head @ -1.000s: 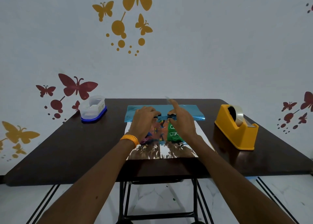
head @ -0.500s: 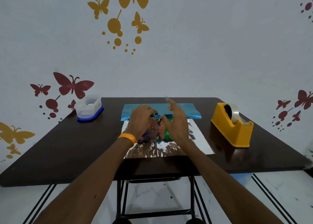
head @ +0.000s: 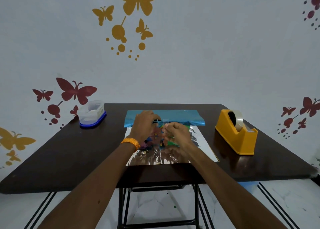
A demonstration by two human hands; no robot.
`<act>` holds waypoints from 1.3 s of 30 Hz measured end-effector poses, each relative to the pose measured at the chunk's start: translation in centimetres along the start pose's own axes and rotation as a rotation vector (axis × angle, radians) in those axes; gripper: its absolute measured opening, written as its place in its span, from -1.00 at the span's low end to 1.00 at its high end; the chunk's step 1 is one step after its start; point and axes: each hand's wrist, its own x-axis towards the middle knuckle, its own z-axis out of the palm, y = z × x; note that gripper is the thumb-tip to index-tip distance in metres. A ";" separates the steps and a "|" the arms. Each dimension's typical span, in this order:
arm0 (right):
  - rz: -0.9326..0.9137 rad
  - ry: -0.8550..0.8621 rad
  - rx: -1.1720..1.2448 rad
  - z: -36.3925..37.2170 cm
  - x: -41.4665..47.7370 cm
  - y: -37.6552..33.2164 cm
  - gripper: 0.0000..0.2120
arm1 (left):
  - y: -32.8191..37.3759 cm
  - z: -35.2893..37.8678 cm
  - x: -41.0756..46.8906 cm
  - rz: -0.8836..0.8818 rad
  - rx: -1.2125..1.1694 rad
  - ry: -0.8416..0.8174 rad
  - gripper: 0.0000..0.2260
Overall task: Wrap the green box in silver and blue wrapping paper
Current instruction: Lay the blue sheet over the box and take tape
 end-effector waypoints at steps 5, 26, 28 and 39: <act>0.062 -0.073 -0.022 0.1 0.1 0.3 -0.85 | -0.3 0.1 -0.1 0.010 -0.076 0.026 -0.81; 0.174 0.060 0.043 1.3 1.1 -0.1 -0.86 | -0.6 0.2 -0.2 0.036 -0.135 0.049 -0.83; 0.181 0.074 0.032 1.4 1.2 -0.1 -0.86 | -0.6 0.3 -0.2 0.033 -0.137 0.051 -0.82; 0.251 0.110 -0.070 1.6 2.4 -0.3 -0.80 | -0.8 0.4 0.0 0.050 -0.106 0.048 -0.82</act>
